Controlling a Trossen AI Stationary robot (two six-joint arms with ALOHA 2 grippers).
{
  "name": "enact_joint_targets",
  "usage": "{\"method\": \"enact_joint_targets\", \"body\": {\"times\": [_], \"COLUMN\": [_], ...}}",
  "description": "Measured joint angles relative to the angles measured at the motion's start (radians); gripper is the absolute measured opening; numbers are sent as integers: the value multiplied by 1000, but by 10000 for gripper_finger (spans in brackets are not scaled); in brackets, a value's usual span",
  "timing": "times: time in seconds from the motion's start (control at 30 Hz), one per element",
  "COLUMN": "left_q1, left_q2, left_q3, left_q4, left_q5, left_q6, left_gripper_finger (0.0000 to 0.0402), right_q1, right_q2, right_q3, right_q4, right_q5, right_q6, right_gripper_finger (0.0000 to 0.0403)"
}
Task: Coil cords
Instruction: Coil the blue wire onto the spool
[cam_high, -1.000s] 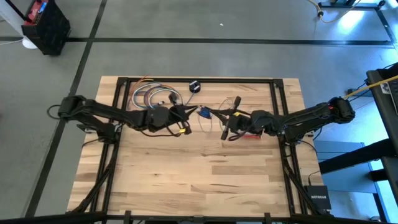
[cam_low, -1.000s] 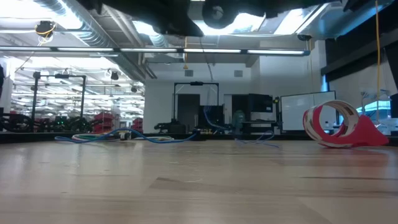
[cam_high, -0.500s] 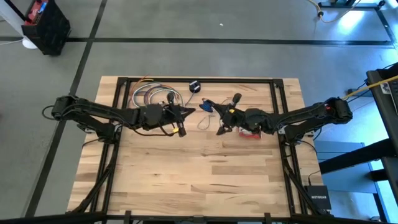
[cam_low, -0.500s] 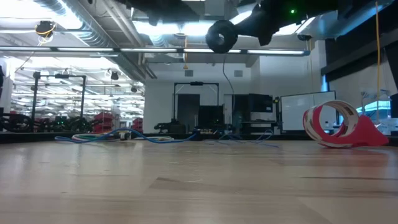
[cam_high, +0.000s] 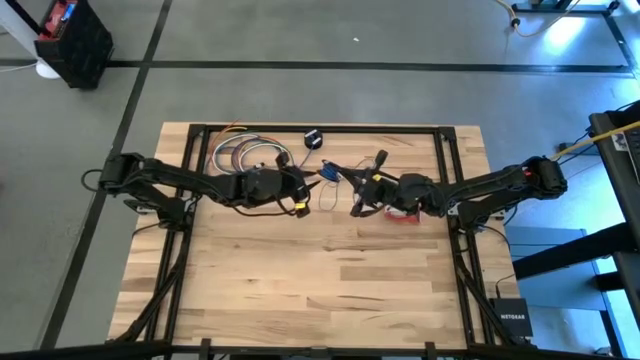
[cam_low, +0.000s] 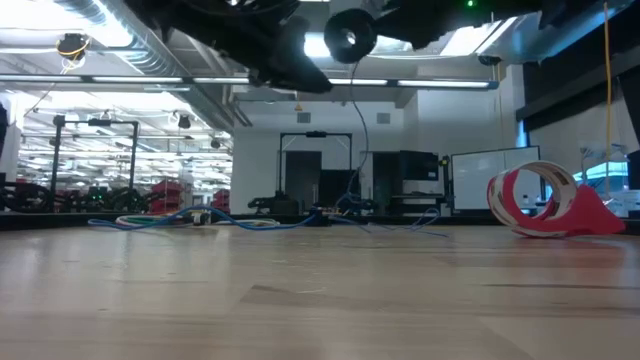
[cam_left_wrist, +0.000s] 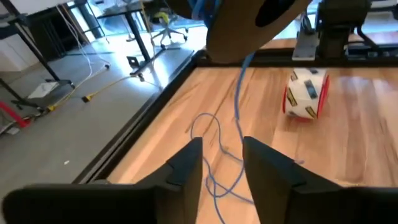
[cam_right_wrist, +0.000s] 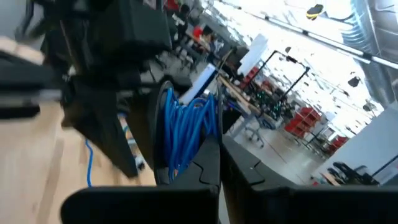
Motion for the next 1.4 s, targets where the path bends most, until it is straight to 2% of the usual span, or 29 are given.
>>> {"method": "enact_joint_targets", "body": {"times": [0.23,1.1,1.17,1.33,1.4], "left_q1": [4,-16,-14,-11,-3], "left_q2": [1,9,31,131,173], "left_q3": [2,2,0,-68,-81], "left_q4": [124,89,110,358,397], "left_q5": [0,0,0,0,1], "left_q6": [86,65,80,127,136], "left_gripper_finger": [122,123,123,123,123], "right_q1": [0,0,0,0,0], "right_q2": [0,0,0,0,0], "right_q3": [0,0,0,0,0], "right_q4": [20,10,13,16,18], "right_q5": [35,43,43,45,46], "right_q6": [28,27,27,27,27], "right_gripper_finger": [3,3,3,3,3]}}
